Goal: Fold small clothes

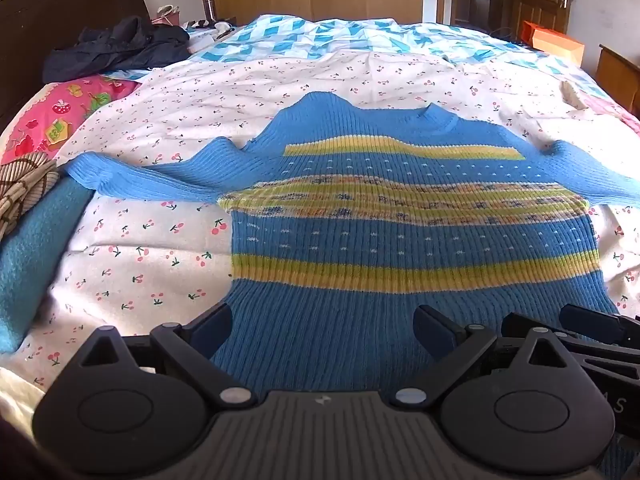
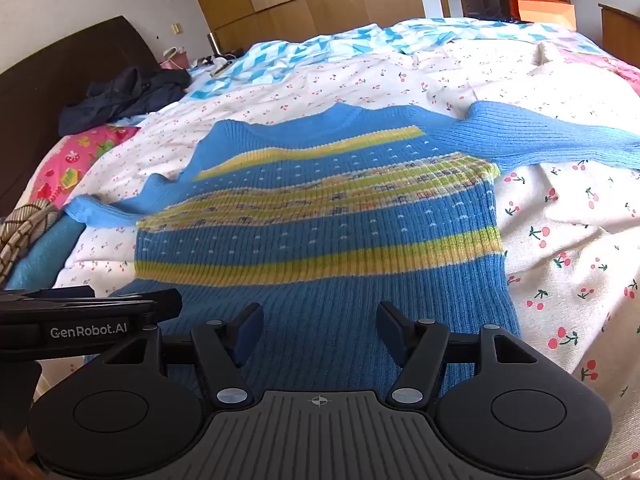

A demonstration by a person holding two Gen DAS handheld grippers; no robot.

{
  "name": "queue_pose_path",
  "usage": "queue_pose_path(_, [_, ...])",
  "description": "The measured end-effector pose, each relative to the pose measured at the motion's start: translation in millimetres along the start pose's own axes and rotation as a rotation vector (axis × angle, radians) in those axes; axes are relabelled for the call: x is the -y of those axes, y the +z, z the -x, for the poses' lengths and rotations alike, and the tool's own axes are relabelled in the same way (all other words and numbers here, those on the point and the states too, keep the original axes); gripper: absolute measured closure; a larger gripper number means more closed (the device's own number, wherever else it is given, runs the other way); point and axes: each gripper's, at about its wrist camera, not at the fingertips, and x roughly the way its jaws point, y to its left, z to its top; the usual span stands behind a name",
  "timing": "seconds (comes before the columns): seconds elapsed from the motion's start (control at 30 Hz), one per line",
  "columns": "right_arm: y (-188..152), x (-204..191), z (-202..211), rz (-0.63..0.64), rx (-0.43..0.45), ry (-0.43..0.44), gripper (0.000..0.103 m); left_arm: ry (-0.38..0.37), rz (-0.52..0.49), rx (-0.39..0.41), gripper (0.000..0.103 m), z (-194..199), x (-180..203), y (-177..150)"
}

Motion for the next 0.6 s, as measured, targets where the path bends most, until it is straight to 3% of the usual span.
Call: queue_pose_path(0.6, [-0.8, -0.1, -2.0, 0.005, -0.003, -0.006, 0.039, 0.023, -0.013, 0.014, 0.002, 1.5, 2.5, -4.3])
